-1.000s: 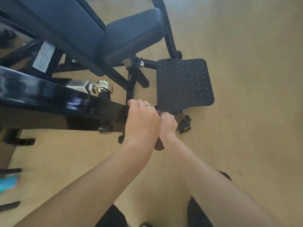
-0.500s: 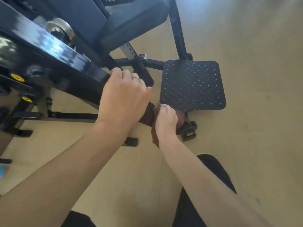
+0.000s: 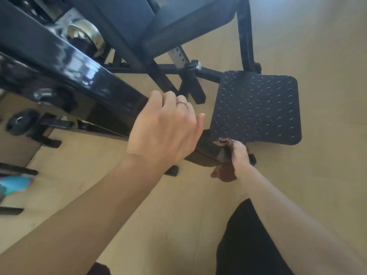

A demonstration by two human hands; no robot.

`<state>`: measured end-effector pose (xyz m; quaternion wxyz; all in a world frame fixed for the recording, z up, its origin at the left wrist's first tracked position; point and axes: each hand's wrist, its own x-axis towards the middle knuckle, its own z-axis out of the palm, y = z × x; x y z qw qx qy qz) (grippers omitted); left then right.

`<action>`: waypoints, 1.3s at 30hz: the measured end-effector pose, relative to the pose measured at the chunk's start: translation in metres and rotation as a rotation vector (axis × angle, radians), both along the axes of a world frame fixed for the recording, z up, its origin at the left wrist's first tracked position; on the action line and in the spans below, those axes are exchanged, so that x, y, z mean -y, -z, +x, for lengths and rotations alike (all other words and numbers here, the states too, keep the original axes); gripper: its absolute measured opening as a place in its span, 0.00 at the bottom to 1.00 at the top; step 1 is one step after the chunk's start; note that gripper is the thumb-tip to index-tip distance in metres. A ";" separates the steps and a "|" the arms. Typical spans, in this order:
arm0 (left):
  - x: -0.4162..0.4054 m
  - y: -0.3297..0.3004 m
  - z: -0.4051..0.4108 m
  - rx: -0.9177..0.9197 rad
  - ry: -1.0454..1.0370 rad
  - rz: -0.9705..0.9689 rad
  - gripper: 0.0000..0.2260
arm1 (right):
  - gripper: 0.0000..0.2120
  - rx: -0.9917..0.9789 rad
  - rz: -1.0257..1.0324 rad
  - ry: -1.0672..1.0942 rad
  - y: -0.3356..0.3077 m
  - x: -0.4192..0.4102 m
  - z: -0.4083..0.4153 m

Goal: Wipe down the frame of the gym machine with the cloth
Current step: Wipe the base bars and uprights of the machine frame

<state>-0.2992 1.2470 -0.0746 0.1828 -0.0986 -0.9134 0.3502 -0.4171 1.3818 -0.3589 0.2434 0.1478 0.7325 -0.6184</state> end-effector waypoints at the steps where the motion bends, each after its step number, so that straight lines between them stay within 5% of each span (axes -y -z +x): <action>1: 0.000 0.000 0.000 -0.003 0.004 -0.004 0.26 | 0.10 0.074 0.025 0.011 -0.003 -0.002 -0.007; 4: 0.000 -0.001 0.001 -0.007 0.001 -0.024 0.27 | 0.14 0.388 0.031 0.147 -0.032 0.003 -0.006; 11: -0.003 -0.003 0.001 -0.015 -0.020 -0.022 0.26 | 0.11 -0.062 0.009 0.081 -0.033 0.019 0.038; 16: 0.001 0.001 -0.001 -0.038 0.021 0.027 0.26 | 0.12 0.271 0.039 0.187 0.014 0.002 -0.018; 21: 0.003 0.004 -0.003 -0.083 0.053 0.026 0.24 | 0.18 0.376 0.039 0.158 0.075 -0.016 -0.059; 28: 0.004 0.007 -0.004 -0.079 0.056 0.034 0.24 | 0.25 0.605 -0.046 0.274 0.025 -0.005 -0.041; 32: 0.002 0.005 -0.003 -0.060 0.037 0.031 0.24 | 0.09 0.268 -0.060 0.220 -0.018 0.016 0.007; 35: 0.001 0.003 -0.002 -0.049 0.019 -0.001 0.24 | 0.10 0.093 -0.014 0.208 -0.022 0.019 0.027; 39: 0.001 0.002 -0.002 -0.054 0.006 -0.004 0.25 | 0.11 0.197 -0.019 0.170 -0.015 0.007 0.001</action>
